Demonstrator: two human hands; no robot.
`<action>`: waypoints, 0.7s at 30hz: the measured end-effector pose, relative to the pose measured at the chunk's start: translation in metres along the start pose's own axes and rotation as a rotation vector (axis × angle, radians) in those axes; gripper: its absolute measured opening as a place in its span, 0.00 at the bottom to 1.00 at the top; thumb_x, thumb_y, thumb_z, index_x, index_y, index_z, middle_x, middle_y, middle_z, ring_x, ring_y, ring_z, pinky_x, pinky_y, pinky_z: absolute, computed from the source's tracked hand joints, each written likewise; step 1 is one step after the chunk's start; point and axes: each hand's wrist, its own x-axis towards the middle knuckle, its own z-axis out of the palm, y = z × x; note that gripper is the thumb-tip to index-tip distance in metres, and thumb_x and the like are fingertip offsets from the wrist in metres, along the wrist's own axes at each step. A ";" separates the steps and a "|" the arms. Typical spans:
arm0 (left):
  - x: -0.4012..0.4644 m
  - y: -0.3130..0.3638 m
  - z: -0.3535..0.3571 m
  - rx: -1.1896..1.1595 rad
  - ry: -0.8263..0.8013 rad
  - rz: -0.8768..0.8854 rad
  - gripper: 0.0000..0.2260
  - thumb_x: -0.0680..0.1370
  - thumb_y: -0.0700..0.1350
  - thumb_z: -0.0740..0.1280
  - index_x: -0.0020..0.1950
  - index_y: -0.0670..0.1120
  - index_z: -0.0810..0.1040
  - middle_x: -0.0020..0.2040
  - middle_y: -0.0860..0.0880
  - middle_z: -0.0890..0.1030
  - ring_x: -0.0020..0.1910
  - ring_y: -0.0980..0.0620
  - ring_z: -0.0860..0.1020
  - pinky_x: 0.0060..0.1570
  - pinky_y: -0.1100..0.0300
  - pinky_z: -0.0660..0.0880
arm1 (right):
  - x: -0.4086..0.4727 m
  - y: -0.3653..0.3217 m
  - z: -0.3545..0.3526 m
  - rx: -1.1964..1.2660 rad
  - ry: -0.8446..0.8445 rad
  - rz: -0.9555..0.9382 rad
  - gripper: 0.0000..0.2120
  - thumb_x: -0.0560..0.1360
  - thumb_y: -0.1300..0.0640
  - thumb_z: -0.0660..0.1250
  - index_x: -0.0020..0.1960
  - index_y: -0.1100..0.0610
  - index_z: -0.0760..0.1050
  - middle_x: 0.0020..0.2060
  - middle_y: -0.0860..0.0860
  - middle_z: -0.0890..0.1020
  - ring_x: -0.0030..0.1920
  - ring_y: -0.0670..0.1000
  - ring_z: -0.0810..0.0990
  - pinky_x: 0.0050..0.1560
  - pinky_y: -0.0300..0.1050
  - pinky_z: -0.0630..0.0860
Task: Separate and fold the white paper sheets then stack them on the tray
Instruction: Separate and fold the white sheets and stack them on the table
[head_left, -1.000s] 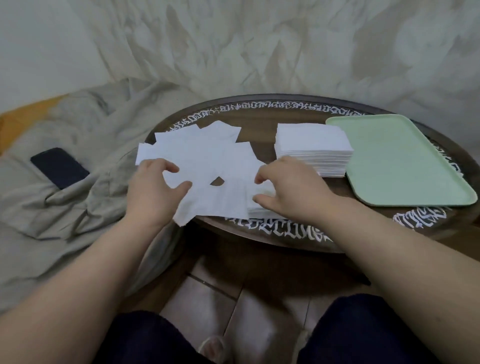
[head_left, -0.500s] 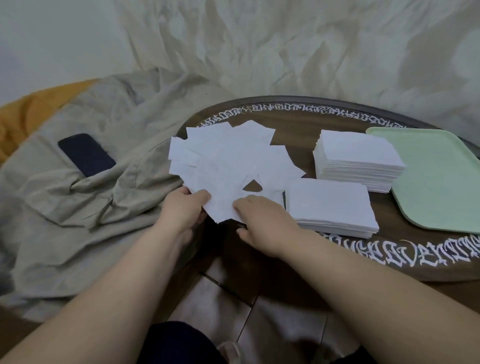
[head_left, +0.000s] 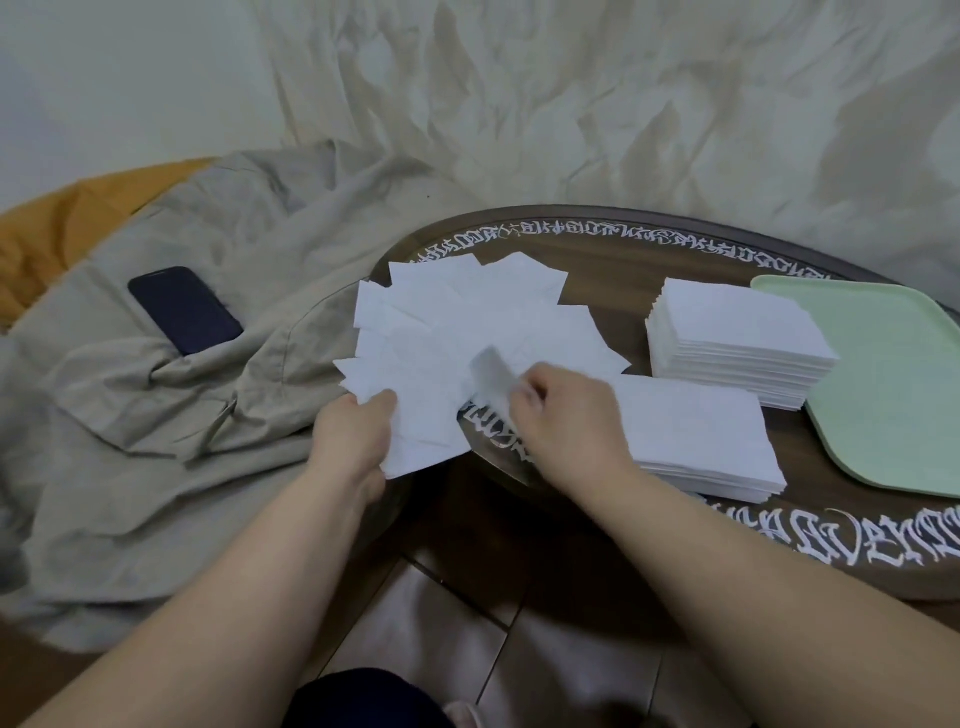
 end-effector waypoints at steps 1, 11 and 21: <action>0.000 0.000 -0.002 0.002 0.002 0.003 0.08 0.81 0.37 0.62 0.45 0.45 0.76 0.45 0.48 0.81 0.46 0.45 0.81 0.53 0.48 0.78 | 0.007 -0.004 -0.004 0.061 0.106 0.038 0.11 0.78 0.57 0.59 0.41 0.58 0.76 0.38 0.52 0.80 0.40 0.54 0.74 0.39 0.46 0.62; 0.013 0.024 -0.005 0.042 -0.053 -0.020 0.05 0.80 0.36 0.63 0.46 0.41 0.77 0.43 0.45 0.83 0.38 0.48 0.82 0.34 0.57 0.79 | 0.057 -0.021 0.046 -0.065 -0.212 -0.059 0.15 0.82 0.57 0.55 0.58 0.60 0.79 0.55 0.55 0.81 0.57 0.57 0.77 0.56 0.46 0.70; 0.014 0.023 0.006 0.129 -0.102 -0.018 0.10 0.73 0.47 0.74 0.48 0.41 0.81 0.48 0.41 0.85 0.48 0.41 0.84 0.56 0.43 0.79 | 0.027 -0.028 0.050 0.249 -0.287 -0.094 0.13 0.80 0.58 0.60 0.58 0.54 0.81 0.47 0.50 0.84 0.49 0.48 0.78 0.46 0.37 0.69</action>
